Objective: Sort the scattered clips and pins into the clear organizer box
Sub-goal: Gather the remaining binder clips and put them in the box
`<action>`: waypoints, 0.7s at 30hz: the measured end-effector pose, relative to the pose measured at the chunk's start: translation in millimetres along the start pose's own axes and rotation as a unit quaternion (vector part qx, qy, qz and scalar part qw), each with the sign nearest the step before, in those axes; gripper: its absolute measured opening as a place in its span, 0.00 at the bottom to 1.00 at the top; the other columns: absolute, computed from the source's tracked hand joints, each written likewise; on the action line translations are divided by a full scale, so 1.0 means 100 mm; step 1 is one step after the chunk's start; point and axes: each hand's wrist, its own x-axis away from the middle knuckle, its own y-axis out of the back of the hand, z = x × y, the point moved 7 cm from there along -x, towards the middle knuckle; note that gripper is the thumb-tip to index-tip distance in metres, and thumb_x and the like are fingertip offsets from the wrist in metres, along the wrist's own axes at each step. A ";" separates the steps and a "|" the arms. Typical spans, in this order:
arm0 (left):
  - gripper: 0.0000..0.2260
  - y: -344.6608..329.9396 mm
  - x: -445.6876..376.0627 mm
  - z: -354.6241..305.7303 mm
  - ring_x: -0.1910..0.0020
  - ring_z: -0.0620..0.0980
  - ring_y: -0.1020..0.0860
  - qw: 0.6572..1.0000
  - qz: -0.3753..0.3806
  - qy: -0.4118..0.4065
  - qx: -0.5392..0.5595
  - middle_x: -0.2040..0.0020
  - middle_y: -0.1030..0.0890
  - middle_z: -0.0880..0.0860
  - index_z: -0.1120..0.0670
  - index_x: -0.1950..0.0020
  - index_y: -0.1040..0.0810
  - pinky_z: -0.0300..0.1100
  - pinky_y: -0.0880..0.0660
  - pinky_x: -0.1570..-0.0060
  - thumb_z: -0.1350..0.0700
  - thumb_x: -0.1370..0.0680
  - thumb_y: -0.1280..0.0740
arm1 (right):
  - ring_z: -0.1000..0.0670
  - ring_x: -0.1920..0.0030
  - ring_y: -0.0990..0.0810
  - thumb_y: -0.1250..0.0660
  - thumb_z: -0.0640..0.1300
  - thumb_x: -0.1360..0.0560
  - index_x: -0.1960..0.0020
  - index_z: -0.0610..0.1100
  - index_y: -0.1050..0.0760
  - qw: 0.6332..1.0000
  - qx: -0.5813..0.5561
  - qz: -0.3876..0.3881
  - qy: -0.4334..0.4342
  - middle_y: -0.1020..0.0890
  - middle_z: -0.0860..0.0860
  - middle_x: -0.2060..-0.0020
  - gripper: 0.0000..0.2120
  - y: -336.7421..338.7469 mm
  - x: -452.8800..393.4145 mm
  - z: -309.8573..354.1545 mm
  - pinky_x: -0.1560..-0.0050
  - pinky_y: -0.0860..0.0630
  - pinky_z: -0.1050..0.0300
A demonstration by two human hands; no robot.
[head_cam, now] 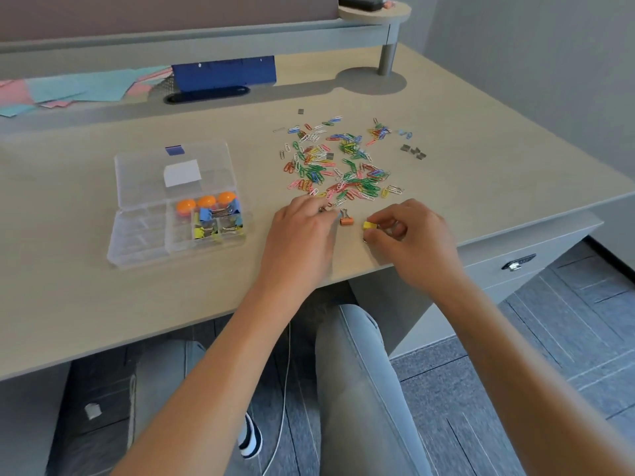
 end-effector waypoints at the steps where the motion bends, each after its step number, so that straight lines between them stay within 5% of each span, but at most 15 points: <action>1: 0.15 0.01 0.02 0.01 0.36 0.56 0.26 1.000 -0.008 -0.003 -0.001 0.38 0.19 0.53 0.56 0.39 0.17 0.53 0.26 0.40 0.63 0.25 0.32 | 0.60 0.60 0.24 0.26 0.51 0.26 0.49 0.52 0.16 1.000 -0.014 -0.002 -0.006 0.22 0.58 0.58 0.07 0.00 0.01 0.00 0.61 0.31 0.68; 6: 0.09 0.13 0.23 0.04 0.43 0.53 0.21 0.999 -0.048 0.012 0.012 0.45 0.15 0.48 0.54 0.45 0.14 0.51 0.26 0.46 0.61 0.23 0.31 | 0.57 0.62 0.23 0.24 0.49 0.26 0.52 0.53 0.17 0.995 -0.084 -0.013 -0.042 0.18 0.59 0.61 0.04 -0.02 0.03 0.02 0.60 0.24 0.60; 10: 0.07 0.27 0.38 0.07 0.49 0.53 0.23 0.998 -0.051 0.040 0.014 0.49 0.16 0.48 0.52 0.47 0.14 0.52 0.28 0.51 0.58 0.23 0.30 | 0.58 0.61 0.22 0.24 0.46 0.26 0.53 0.51 0.17 0.991 -0.121 -0.023 -0.052 0.18 0.58 0.61 0.04 -0.05 0.04 0.11 0.62 0.26 0.66; 16: 0.07 0.42 0.53 0.16 0.48 0.52 0.25 0.996 -0.034 0.080 0.023 0.50 0.19 0.48 0.51 0.47 0.15 0.52 0.27 0.48 0.53 0.22 0.30 | 0.59 0.59 0.20 0.28 0.46 0.23 0.43 0.52 0.17 0.984 -0.172 0.001 -0.052 0.17 0.58 0.56 0.09 -0.17 0.02 0.35 0.60 0.26 0.68; 21: 0.06 0.55 0.71 0.31 0.48 0.52 0.25 0.994 -0.046 0.100 0.015 0.51 0.20 0.47 0.51 0.48 0.16 0.49 0.28 0.49 0.51 0.22 0.30 | 0.58 0.57 0.17 0.25 0.43 0.27 0.50 0.50 0.15 0.975 -0.220 -0.002 -0.042 0.14 0.56 0.58 0.06 -0.26 0.02 0.62 0.57 0.22 0.67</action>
